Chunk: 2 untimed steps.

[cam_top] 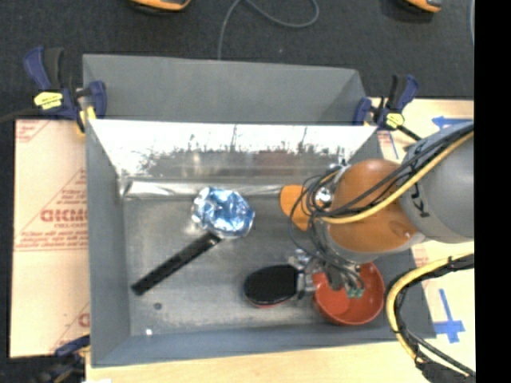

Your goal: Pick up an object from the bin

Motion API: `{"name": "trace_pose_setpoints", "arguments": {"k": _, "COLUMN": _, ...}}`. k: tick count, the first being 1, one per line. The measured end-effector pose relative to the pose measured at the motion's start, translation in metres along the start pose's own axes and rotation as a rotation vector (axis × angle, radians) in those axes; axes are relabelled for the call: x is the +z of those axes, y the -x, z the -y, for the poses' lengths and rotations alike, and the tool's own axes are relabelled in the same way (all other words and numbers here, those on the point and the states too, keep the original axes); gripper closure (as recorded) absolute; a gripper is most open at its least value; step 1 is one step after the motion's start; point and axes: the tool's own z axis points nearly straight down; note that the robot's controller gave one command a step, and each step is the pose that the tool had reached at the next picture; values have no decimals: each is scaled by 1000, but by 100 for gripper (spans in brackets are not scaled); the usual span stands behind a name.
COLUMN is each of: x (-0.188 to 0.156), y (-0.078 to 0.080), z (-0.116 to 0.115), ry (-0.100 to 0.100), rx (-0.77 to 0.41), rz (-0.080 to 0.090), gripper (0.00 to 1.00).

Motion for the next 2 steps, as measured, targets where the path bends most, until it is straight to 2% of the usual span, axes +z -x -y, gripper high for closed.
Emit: {"name": "trace_pose_setpoints", "arguments": {"k": 2, "x": 0, "y": 0, "z": 0, "ry": 0, "rx": 1, "rz": 0, "gripper": 100}}
